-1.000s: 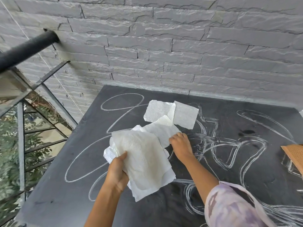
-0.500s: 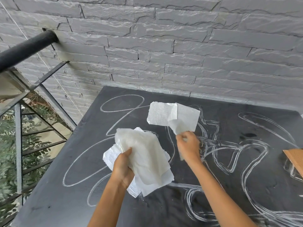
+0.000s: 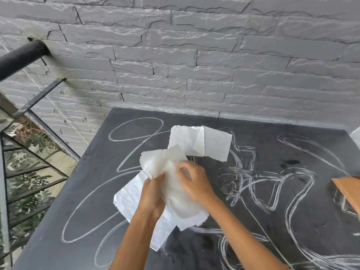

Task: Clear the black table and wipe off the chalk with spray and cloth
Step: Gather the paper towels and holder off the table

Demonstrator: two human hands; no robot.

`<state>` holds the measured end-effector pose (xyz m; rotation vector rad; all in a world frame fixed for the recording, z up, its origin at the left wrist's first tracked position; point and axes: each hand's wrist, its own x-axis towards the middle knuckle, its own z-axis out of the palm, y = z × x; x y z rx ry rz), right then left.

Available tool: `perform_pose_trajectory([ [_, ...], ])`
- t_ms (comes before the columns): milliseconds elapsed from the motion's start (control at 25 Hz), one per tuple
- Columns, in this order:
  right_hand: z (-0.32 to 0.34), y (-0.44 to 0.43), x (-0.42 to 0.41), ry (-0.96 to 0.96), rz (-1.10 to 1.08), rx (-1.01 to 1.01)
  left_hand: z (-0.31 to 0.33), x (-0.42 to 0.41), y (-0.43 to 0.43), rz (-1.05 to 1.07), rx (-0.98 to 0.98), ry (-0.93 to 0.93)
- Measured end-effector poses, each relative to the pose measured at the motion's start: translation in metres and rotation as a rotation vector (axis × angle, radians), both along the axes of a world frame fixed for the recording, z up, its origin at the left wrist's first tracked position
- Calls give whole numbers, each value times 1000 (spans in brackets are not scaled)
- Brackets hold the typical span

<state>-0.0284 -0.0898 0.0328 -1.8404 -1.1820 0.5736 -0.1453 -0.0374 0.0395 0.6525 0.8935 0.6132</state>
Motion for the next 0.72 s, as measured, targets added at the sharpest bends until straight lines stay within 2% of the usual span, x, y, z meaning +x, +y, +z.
perform_pose_trajectory([
  [80,-16,13,43,-103,-137,-24,0,0,5,39,-15,15],
  [200,-50,22,107,-404,-220,-275,0,1,9,54,-45,-12],
  [360,-82,29,147,-687,-41,-473,-4,1,15,58,-66,-3],
  [520,-90,26,148,-934,2,-482,-8,2,16,59,-81,34],
  [600,-90,24,149,-862,-57,-467,-11,3,17,75,-95,48],
  [720,-80,14,152,-383,-384,-359,-13,4,18,89,-128,35],
])
